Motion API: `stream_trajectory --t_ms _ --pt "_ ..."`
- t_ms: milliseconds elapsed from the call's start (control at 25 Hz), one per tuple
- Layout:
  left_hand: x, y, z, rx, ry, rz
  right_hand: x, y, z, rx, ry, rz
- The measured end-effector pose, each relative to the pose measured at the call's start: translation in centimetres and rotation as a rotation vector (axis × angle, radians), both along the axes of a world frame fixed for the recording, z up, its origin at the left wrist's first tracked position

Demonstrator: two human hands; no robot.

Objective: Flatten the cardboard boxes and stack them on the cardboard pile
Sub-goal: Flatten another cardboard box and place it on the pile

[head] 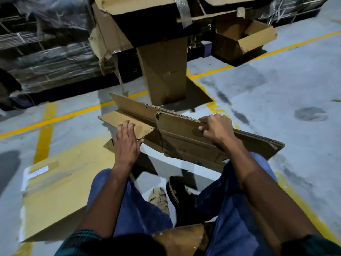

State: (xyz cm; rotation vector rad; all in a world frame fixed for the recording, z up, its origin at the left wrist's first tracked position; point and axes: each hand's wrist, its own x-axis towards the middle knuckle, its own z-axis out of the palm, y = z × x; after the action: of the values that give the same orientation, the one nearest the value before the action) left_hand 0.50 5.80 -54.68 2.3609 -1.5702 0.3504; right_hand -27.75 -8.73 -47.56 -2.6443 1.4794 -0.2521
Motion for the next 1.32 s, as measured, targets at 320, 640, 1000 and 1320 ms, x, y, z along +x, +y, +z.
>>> stream_trajectory --t_ms 320,640,1000,1320 --pt "0.4 0.2 0.9 -0.167 -0.087 -0.104 1.0 3.6 1.4 -0.105 0.137 0.177" --pt "0.4 0.4 1.6 -0.02 -0.077 -0.192 1.1 3.1 0.9 -0.154 0.194 0.212" --pt "-1.4 0.9 8.8 -0.287 0.051 -0.171 0.6 6.9 3.9 -0.348 -0.188 0.057" --pt "-4.5 5.8 17.4 -0.542 -0.073 -0.147 -1.1 11.3 7.8 -0.527 -0.435 0.062"
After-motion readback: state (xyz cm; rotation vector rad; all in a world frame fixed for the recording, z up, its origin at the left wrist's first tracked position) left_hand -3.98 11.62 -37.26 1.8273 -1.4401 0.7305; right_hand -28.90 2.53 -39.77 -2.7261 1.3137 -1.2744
